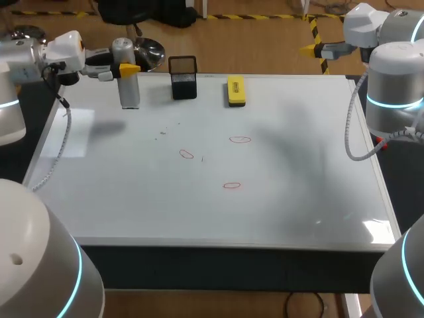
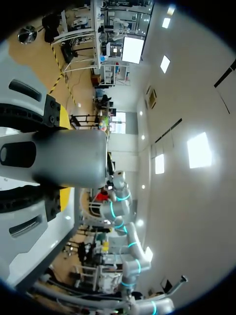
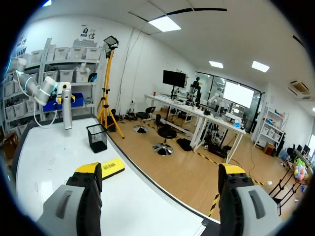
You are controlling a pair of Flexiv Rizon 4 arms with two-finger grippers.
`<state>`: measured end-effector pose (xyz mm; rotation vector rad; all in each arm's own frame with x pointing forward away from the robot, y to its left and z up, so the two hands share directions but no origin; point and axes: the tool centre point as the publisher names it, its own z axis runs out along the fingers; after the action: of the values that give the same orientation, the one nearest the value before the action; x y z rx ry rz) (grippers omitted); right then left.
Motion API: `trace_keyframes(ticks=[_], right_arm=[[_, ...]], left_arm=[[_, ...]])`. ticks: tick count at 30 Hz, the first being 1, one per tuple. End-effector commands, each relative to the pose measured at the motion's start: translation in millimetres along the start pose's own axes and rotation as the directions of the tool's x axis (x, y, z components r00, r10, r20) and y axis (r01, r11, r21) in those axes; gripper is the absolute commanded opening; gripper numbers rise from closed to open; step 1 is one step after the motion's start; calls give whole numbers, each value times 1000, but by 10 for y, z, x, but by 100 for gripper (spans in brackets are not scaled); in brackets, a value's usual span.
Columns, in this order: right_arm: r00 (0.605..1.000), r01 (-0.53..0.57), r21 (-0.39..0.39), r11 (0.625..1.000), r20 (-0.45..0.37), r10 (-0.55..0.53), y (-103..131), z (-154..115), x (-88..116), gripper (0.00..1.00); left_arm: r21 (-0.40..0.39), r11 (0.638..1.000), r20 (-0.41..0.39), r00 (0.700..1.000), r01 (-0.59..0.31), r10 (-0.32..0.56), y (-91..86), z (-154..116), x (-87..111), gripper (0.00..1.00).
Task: Pick up the inspection probe, press it on each red-marked spot on the whiteboard one by one, put down the probe, pick up the eraser, and wipe off all the red marks.
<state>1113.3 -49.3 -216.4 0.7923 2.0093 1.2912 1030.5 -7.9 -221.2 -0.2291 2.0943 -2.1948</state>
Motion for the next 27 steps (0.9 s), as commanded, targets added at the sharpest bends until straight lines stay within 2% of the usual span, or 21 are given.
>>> trace_keyframes(ticks=[1,3,5,9,13,16,20,26,27], right_arm=[[1000,0,1,1000,-1,0,1,1,-5,100],[1000,0,1,1000,-1,0,1,1,-5,100],[998,9,17,1000,-56,-8,-57,46,-36,100],[968,77,47,996,-243,-63,-93,294,2,100],[902,142,39,989,-417,-113,-76,586,84,100],[818,237,49,970,-549,-172,-43,808,162,100],[667,381,41,924,-704,-243,0,1077,286,100],[446,516,-26,856,-846,-294,24,1385,430,100],[425,530,-32,847,-855,-298,25,1409,443,100]], left_arm=[[-1,1000,3,1000,-1,1,-13,4,10,0],[-1,1000,3,1000,-1,1,-13,4,10,0],[-1,1000,3,1000,-1,1,-13,4,10,0],[-1,1000,3,1000,-1,1,-13,4,10,0],[-1,1000,3,1000,-1,1,-13,4,10,0],[-1,1000,3,1000,-1,1,-13,4,10,0],[-1,1000,3,1000,-1,1,-13,4,10,0],[-1,1000,3,1000,-1,1,-13,4,10,0],[-1,1000,3,1000,-1,1,-13,4,10,0]])
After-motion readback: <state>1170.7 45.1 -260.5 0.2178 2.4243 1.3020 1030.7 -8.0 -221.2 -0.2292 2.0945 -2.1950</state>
